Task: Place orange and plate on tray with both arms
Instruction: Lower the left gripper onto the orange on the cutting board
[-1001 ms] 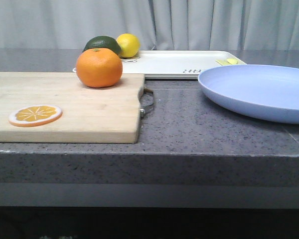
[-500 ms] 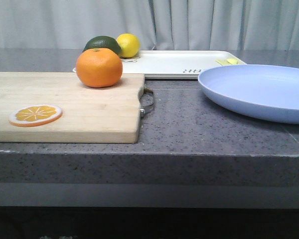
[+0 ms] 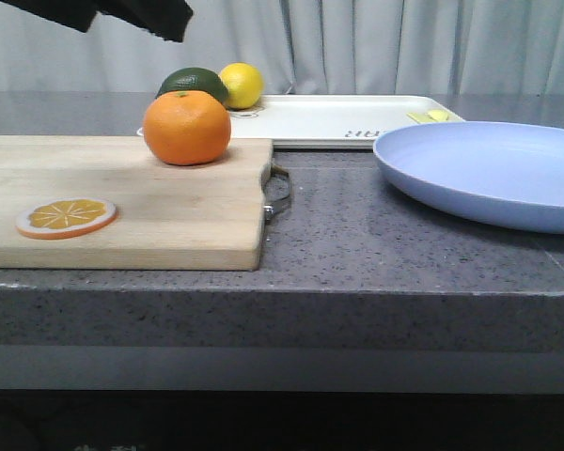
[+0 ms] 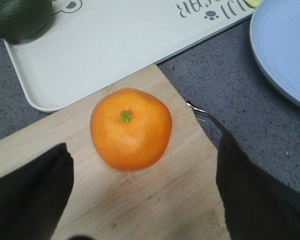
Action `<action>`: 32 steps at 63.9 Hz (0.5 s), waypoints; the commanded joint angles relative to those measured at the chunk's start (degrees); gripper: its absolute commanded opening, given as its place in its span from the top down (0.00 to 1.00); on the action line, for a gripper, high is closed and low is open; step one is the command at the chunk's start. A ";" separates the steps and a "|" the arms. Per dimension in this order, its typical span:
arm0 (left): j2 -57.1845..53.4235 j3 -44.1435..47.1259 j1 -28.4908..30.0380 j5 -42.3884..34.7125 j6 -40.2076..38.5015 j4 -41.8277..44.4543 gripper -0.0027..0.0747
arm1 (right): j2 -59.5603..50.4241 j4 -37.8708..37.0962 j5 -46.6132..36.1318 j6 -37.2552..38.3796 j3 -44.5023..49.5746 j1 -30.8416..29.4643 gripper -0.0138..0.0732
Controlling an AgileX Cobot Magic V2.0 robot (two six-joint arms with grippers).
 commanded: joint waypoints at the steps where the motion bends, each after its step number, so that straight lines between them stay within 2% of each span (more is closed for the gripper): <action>1: 2.02 -4.88 -0.43 -2.68 0.03 1.18 0.23 | 0.36 0.37 -3.53 -0.56 -1.93 -0.30 0.11; 19: 12.45 -13.09 -0.43 1.32 0.03 4.51 0.23 | 0.36 0.37 -3.53 -0.56 -1.93 -0.30 0.11; 32: 16.91 -15.87 -0.43 2.44 0.03 4.29 0.23 | 0.36 0.37 -3.53 -0.56 -1.93 -0.30 0.11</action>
